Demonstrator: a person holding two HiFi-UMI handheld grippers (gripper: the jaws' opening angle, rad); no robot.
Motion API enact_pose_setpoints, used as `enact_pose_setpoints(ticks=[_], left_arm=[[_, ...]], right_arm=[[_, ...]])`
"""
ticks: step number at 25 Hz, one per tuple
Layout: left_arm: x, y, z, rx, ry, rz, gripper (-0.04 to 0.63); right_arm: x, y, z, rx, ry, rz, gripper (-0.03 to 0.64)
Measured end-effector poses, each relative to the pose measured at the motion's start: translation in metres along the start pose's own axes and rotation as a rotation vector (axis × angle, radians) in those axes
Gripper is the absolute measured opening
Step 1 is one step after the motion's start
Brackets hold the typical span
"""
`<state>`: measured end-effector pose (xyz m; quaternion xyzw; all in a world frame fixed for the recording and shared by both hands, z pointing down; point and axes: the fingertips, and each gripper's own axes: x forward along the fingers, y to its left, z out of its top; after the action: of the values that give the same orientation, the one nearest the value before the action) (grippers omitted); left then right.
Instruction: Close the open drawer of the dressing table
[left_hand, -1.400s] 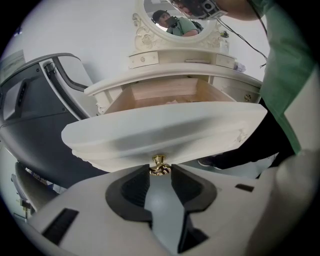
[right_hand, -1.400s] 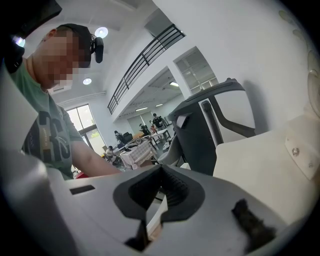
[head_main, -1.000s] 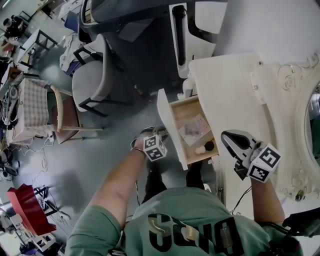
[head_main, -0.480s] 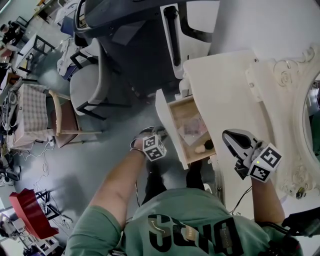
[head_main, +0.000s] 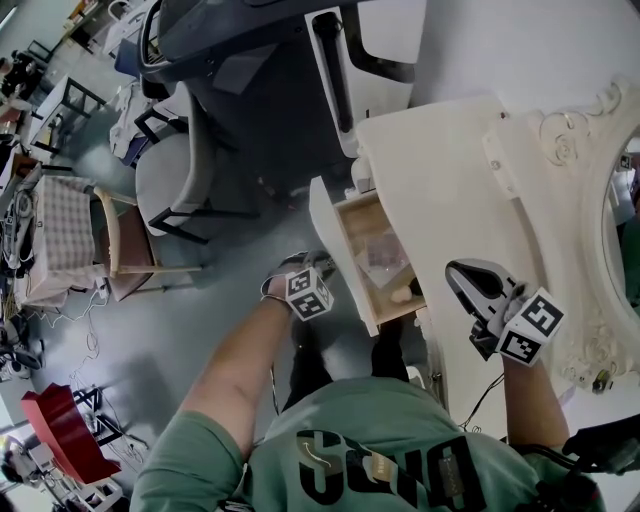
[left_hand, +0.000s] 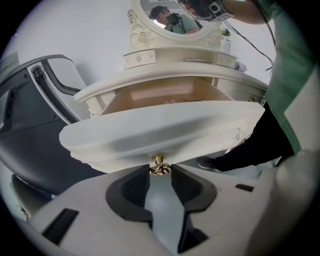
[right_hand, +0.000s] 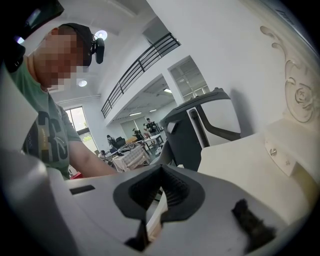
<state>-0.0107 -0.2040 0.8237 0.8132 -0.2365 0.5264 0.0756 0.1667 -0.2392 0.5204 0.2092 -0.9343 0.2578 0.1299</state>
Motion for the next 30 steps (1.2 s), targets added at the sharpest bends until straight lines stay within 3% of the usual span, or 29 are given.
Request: enact_pose_setpoints(ticks=[30], left_arm=[[0.026,0.002,0.051,0.033,-0.035,-0.018,0.138]], right_arm=[[-0.036,-0.031,-0.011,0.041,-0.023,-0.052,0.011]])
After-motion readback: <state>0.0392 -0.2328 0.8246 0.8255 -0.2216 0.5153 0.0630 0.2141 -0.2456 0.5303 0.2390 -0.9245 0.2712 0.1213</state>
